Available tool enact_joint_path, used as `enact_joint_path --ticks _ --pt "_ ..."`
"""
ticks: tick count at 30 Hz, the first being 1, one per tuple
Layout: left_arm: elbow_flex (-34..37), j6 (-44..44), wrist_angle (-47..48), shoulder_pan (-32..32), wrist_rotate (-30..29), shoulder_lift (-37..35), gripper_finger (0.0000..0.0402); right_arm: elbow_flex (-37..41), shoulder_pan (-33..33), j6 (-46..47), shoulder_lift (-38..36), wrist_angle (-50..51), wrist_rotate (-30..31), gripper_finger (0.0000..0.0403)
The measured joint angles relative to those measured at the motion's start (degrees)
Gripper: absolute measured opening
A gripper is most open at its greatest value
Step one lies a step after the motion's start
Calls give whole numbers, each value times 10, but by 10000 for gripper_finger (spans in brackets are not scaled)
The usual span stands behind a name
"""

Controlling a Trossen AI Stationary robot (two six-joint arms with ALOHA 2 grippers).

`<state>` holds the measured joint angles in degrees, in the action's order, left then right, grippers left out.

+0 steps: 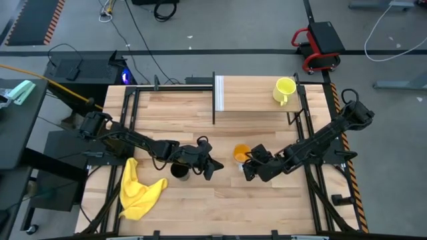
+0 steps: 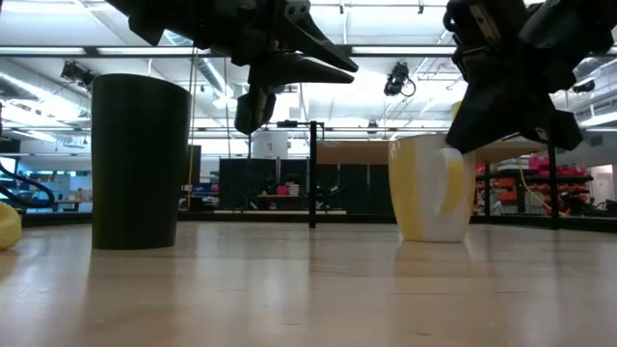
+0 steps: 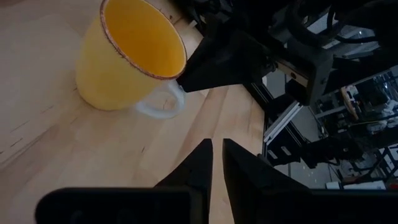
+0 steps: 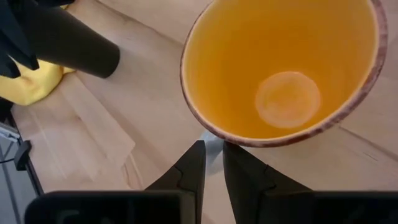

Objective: Stack small to large cups/mugs on shelf
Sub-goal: Put the yellow mug on the shelf

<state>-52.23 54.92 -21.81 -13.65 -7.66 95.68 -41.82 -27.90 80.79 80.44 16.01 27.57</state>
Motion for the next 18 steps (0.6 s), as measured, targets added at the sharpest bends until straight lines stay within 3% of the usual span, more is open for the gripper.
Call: enact_joint_path --ticks 6,18 --pt "0 0 0 0 0 0 42 0 -17 14 -2 -2 0 67" --pt "0 -2 0 4 0 0 45 -73 -151 75 -3 4 20 60"
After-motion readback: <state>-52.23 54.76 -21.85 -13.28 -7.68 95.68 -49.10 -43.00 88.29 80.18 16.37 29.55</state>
